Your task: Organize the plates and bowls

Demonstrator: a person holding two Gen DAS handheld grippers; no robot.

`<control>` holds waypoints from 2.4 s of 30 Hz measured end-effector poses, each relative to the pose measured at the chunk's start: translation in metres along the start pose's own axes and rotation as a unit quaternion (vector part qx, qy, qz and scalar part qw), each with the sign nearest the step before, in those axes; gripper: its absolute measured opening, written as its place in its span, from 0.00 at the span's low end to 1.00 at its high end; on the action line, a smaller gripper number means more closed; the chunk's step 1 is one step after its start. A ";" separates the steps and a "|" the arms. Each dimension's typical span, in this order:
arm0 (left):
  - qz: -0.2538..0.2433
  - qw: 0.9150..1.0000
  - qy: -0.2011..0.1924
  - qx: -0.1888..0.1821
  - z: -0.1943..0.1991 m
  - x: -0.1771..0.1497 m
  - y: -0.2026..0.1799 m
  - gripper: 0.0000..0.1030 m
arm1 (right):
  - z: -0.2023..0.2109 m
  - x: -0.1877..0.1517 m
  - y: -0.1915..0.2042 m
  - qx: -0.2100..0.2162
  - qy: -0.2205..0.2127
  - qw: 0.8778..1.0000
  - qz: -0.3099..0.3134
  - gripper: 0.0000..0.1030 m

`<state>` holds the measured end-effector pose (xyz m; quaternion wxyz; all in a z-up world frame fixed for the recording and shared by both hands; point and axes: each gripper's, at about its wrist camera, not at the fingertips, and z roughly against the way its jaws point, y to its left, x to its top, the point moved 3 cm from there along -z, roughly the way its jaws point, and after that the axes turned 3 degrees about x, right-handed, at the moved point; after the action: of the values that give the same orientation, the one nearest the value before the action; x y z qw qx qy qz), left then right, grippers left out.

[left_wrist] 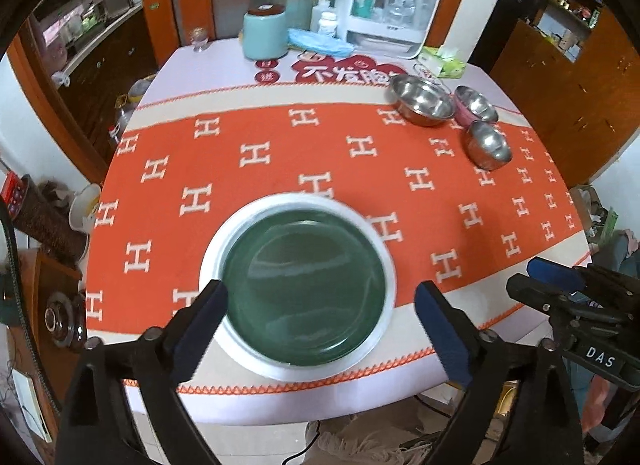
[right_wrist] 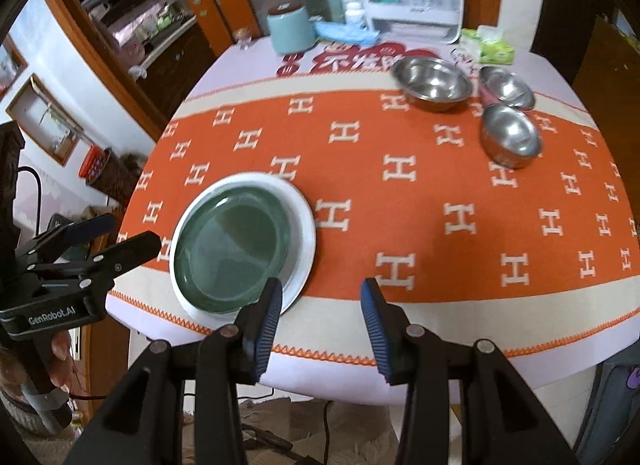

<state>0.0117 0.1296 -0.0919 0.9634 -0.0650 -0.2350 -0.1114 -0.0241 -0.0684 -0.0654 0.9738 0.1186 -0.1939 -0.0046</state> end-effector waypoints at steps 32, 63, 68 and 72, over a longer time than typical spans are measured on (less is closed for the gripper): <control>-0.009 0.997 -0.062 0.043 -0.107 0.236 -0.167 0.99 | -0.016 0.206 -0.238 0.046 -0.034 0.998 -0.033 0.40; 0.068 0.993 0.089 0.030 -0.336 0.308 -0.122 0.51 | -0.207 0.265 -0.279 0.089 0.096 0.978 -0.162 0.29; 0.064 0.994 0.091 -0.017 -0.338 0.307 -0.131 0.12 | -0.212 0.267 -0.277 0.080 0.095 0.981 -0.148 0.13; 0.037 0.995 0.087 0.002 -0.335 0.306 -0.141 0.11 | -0.210 0.268 -0.274 0.060 0.083 0.986 -0.133 0.13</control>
<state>0.3883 -0.1221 -0.2339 0.9838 -0.0623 -0.1476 -0.0802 0.3132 -0.3013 -0.2165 0.9684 0.2016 -0.0946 -0.1123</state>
